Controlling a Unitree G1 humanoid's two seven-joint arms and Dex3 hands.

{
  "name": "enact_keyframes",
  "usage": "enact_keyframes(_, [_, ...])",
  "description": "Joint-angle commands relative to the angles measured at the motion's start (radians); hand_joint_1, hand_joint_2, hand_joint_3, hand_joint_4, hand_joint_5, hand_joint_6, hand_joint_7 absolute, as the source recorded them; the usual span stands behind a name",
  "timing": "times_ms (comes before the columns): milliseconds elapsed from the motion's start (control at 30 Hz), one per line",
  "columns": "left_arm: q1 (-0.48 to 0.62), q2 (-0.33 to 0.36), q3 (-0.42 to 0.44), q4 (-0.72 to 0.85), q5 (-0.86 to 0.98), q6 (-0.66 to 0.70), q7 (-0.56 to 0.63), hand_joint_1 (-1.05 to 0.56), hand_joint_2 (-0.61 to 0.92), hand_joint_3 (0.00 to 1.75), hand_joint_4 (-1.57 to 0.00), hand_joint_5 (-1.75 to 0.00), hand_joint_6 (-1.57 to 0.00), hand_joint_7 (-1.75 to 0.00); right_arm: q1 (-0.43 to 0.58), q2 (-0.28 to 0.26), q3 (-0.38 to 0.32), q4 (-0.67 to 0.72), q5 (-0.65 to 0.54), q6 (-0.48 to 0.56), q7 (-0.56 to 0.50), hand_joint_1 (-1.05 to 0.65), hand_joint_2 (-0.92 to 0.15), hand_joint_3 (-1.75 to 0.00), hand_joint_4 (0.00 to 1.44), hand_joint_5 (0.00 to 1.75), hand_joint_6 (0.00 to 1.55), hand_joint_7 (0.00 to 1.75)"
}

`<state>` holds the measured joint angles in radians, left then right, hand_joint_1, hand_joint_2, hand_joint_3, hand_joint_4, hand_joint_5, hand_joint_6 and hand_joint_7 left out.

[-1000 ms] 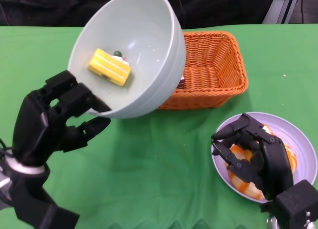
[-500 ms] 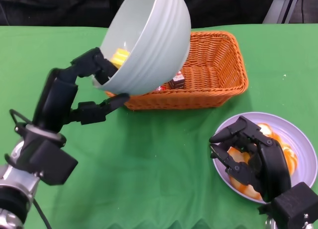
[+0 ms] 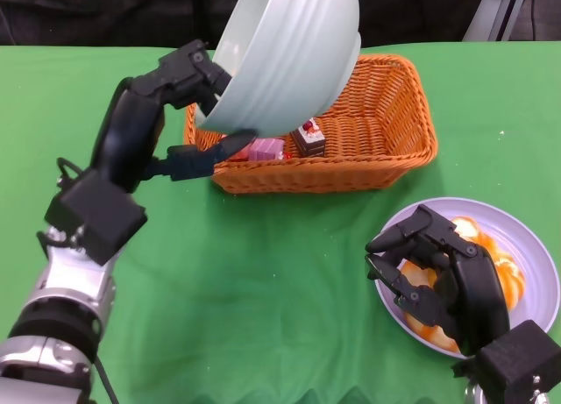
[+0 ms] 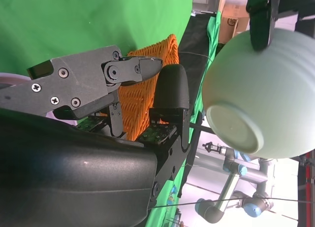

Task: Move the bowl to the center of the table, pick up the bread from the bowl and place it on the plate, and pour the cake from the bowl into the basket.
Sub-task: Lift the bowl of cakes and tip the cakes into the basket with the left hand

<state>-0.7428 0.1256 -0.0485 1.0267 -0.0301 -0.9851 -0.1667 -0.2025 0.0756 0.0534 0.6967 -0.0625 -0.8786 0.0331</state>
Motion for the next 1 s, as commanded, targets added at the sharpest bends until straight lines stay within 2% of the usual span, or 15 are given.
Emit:
enact_keyframes(33, [-0.033,-0.019,0.04,-0.008,-0.05,0.069,-0.048,-0.15,0.73,0.81,-0.68,-1.66,-0.68,-1.54,-0.003,-0.001,-0.005,0.015,-0.003,0.001,-0.01,-0.16,-0.92,-0.19,0.63,1.49,0.6,1.25])
enact_keyframes(167, [-0.042,-0.06,0.09,-0.037,-0.144,0.197,-0.155,-0.13,0.63,0.99,-0.72,-1.62,-0.69,-1.56,-0.007,-0.002,-0.005,0.023,-0.013,-0.003,-0.021,-0.17,-0.91,-0.2,0.63,1.51,0.6,1.27])
enact_keyframes(267, [-0.052,-0.094,0.139,-0.069,-0.232,0.343,-0.222,-0.13,0.53,1.14,-0.78,-1.59,-0.75,-1.51,-0.012,-0.006,-0.004,0.034,-0.021,-0.011,-0.027,-0.17,-0.91,-0.21,0.62,1.52,0.6,1.27])
enact_keyframes(367, [-0.06,-0.112,0.175,-0.101,-0.283,0.462,-0.253,-0.11,0.51,1.2,-0.81,-1.57,-0.78,-1.49,-0.016,-0.006,-0.006,0.046,-0.022,-0.015,-0.028,-0.18,-0.91,-0.21,0.61,1.53,0.59,1.28])
enact_keyframes(633, [-0.081,-0.128,0.243,-0.162,-0.366,0.715,-0.293,-0.11,0.55,1.18,-0.81,-1.55,-0.8,-1.49,-0.032,-0.002,-0.006,0.083,-0.026,-0.045,-0.033,-0.16,-0.89,-0.24,0.63,1.55,0.59,1.32])
enact_keyframes(1000, [-0.108,-0.11,0.283,-0.153,-0.393,0.845,-0.385,-0.1,0.5,1.24,-0.83,-1.54,-0.83,-1.47,-0.046,0.008,0.0,0.113,-0.059,-0.061,-0.074,-0.17,-0.85,-0.3,0.63,1.56,0.58,1.34])
